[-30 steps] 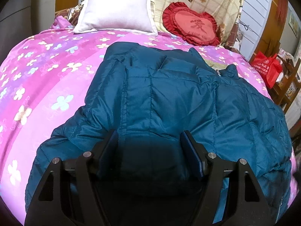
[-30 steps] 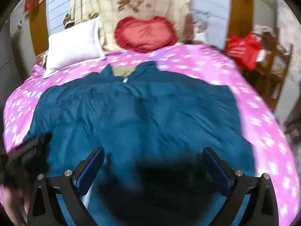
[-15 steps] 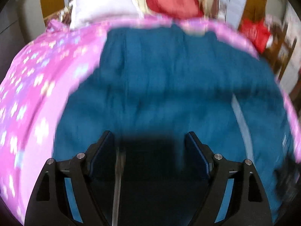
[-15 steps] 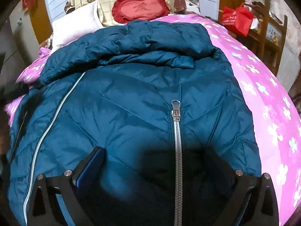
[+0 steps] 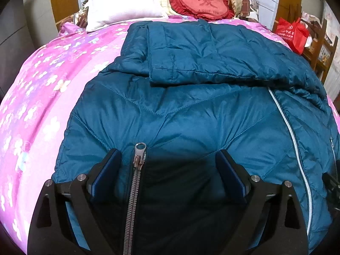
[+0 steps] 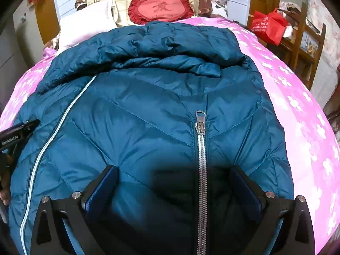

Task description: Fold large clothes

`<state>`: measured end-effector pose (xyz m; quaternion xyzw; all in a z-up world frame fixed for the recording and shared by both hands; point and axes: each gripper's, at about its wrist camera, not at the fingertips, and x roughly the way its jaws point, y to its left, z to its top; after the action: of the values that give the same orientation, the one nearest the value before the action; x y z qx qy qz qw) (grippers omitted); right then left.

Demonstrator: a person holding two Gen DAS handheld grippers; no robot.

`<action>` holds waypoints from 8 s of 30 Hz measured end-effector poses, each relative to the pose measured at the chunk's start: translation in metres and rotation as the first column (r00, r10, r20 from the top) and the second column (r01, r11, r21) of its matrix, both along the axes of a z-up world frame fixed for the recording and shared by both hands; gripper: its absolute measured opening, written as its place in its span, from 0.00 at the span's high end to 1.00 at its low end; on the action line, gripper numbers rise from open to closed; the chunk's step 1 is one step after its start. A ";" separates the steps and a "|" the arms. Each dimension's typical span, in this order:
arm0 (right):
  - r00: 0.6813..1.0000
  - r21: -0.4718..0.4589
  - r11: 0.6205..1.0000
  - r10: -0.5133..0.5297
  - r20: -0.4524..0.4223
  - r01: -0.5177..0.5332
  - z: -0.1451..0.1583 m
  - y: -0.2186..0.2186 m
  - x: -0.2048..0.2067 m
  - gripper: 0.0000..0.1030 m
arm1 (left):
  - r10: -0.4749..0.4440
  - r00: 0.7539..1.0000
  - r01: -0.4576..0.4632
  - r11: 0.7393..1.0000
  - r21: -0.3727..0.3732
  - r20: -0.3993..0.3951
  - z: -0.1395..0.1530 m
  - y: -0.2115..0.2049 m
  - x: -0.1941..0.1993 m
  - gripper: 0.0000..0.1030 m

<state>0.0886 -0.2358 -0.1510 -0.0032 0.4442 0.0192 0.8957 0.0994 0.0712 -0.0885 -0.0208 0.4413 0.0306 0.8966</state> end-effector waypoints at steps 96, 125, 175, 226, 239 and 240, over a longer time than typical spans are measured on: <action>0.987 0.509 0.850 0.160 0.002 -0.139 0.000 -0.131 -0.157 0.00 | -0.217 0.975 0.196 0.937 -0.288 -0.044 0.008 0.125 -0.202 0.02; 0.984 0.584 0.796 0.179 0.024 -0.159 0.000 -0.100 -0.117 0.00 | -0.386 0.922 0.315 0.779 -0.543 -0.018 0.014 0.108 -0.152 0.01; 0.999 0.017 0.999 -0.050 0.020 0.049 -0.003 -0.035 -0.140 0.63 | -0.108 0.994 0.111 0.969 -0.221 0.023 0.007 0.075 -0.166 0.23; 0.997 -0.054 0.997 -0.051 0.054 0.054 0.000 -0.026 -0.143 0.68 | -0.041 0.998 0.054 0.960 -0.275 0.054 0.004 0.088 -0.172 0.67; 0.925 0.129 0.990 -0.094 0.369 0.049 0.054 -0.046 -0.194 0.88 | 0.019 0.989 0.028 0.951 -0.308 0.147 0.057 0.110 -0.187 0.91; 0.913 0.136 0.990 -0.096 0.397 0.045 0.059 -0.045 -0.201 0.88 | 0.030 0.987 0.024 0.944 -0.329 0.159 0.063 0.117 -0.191 0.91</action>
<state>-0.1119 -0.2811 -0.0922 0.0644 0.2482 0.0133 0.9665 -0.0912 0.1878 -0.0252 -0.1736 0.3658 -0.0441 0.9133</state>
